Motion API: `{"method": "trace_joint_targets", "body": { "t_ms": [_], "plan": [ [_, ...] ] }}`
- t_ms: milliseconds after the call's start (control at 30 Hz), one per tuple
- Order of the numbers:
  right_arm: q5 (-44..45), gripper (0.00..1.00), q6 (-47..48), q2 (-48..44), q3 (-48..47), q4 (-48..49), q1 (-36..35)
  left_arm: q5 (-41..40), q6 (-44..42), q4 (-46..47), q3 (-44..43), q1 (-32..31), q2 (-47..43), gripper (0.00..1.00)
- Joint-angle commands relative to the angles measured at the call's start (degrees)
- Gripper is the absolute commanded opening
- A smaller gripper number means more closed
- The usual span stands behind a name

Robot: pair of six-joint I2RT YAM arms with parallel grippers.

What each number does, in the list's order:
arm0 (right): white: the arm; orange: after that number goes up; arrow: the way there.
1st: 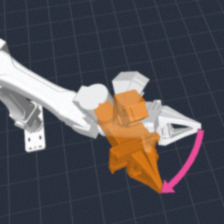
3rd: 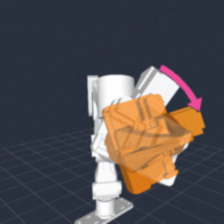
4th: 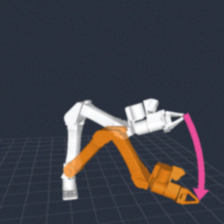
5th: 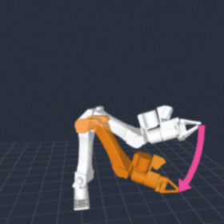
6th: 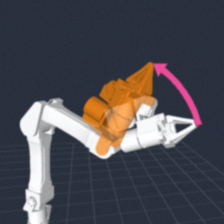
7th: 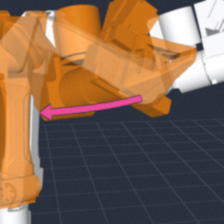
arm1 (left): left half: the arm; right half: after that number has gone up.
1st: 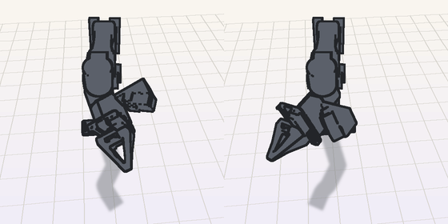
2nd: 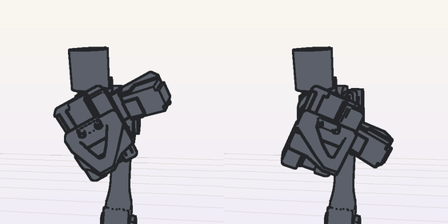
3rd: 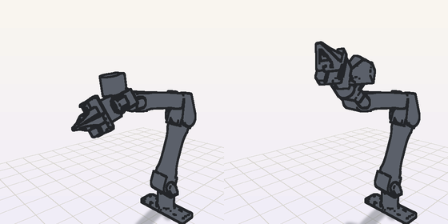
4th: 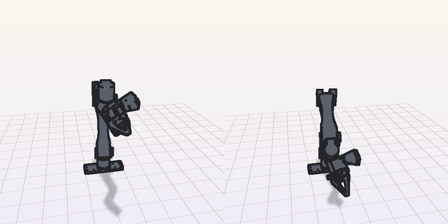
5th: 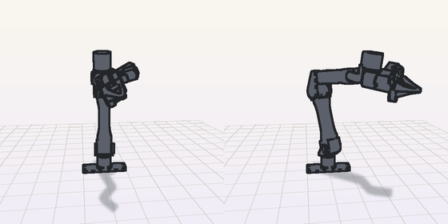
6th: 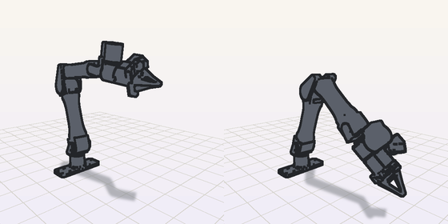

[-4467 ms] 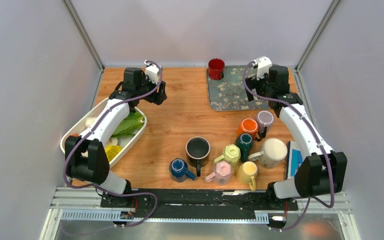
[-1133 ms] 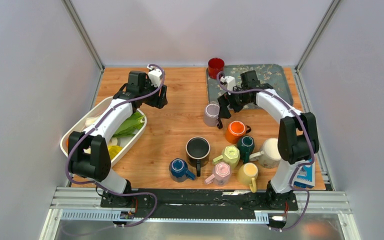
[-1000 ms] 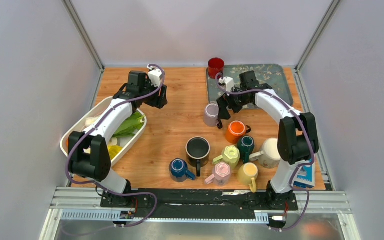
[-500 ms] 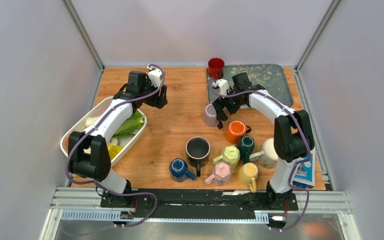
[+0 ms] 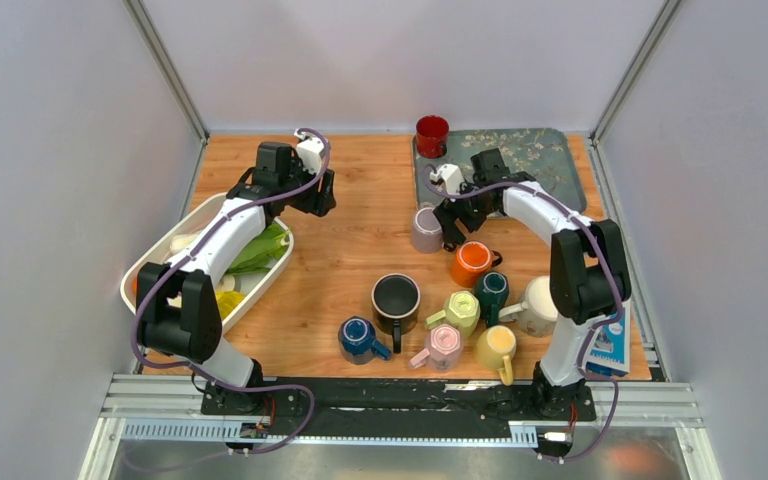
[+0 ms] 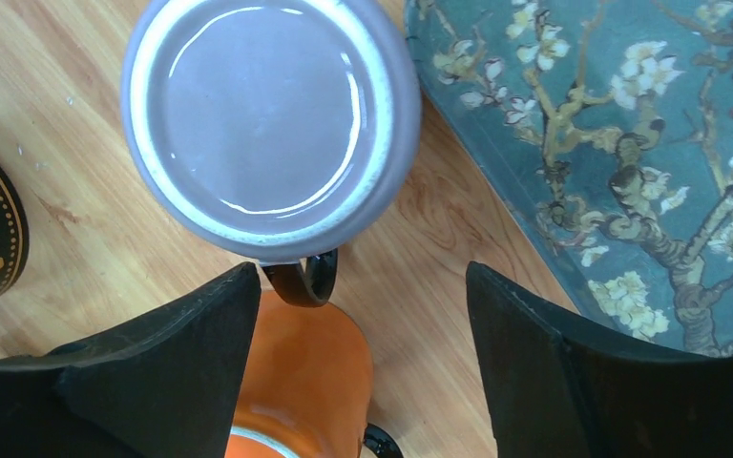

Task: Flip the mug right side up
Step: Move the cup to the center of the board, then turn over the cup at the center of the board.

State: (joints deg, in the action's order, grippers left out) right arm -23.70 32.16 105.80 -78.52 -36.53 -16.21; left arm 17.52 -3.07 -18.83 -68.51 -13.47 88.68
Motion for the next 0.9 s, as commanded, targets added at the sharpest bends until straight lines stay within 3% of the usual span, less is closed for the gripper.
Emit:
{"method": "trace_joint_targets", "body": {
  "t_ms": [0, 300, 600, 767, 867],
  "plan": [
    [-1.55, 0.79, 6.26, -0.61, 1.12, -0.4, -1.1, 1.04, -0.07, 1.87, 0.09, -0.2, -1.63, 0.66],
    [-1.61, 0.61, 5.65, 3.39, 1.35, 2.88, -1.75, 0.87, -0.23, 1.98, 0.23, -0.21, -2.04, 0.65],
    [-2.15, 0.53, 3.76, 5.99, 0.67, 4.27, -2.42, 0.73, -0.42, 2.24, 0.97, -0.22, -2.74, 0.65],
    [-2.41, 0.23, 3.78, 6.78, 0.35, 4.23, -2.45, 1.07, -0.26, 2.67, 0.94, -0.19, -2.58, 0.65],
    [-3.6, 0.14, 2.76, 6.38, -1.16, 3.54, -2.63, 1.53, -0.56, 2.56, 0.73, -0.23, -2.6, 0.65]
  ]
}}
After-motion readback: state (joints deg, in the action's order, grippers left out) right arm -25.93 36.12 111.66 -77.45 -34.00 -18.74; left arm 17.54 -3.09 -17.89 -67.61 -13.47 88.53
